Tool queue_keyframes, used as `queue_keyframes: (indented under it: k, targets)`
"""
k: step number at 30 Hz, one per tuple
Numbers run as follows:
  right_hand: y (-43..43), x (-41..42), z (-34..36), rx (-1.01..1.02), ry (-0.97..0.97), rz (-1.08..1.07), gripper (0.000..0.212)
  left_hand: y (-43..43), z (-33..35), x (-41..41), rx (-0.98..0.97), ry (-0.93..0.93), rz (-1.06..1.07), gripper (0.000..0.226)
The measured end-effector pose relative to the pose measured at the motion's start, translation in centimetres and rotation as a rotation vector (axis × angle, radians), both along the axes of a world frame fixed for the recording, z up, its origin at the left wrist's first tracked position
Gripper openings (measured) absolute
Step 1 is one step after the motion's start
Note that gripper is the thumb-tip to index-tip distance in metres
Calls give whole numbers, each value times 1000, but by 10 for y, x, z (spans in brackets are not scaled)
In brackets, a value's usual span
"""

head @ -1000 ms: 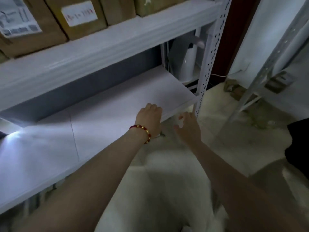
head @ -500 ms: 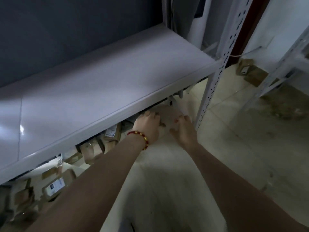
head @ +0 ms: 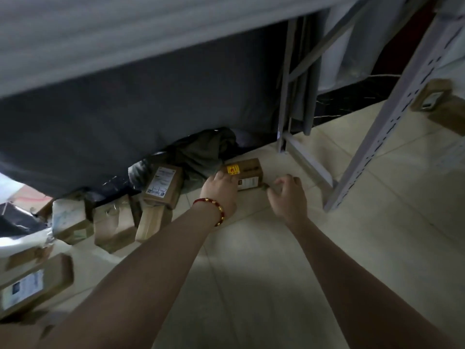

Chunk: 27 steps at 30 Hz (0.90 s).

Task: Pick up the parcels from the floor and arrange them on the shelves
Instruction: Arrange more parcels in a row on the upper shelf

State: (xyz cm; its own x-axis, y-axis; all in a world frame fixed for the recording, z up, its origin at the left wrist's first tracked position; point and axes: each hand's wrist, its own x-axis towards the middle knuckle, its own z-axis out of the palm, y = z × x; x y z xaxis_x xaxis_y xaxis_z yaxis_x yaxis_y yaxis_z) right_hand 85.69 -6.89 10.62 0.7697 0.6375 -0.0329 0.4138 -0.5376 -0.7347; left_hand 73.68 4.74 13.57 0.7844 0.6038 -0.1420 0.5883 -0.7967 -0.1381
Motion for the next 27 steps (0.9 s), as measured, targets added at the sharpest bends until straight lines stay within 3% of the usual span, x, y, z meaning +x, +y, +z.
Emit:
queue_keyframes:
  k: [8,14,21,27]
  targets:
    - [57,19,-90,-17,44,-42,35,52,-105,26,49,14,12,61]
    - [76,13,-132,-61,41,-1,39,73,-163,47,-48,-51,90,72]
    - [73,25,-167,-143,31,13,50,106,-188,73,-51,-130,98,57]
    - [79,31,-171,-25,26,-43,36,127,-205,87,-50,-173,106,65]
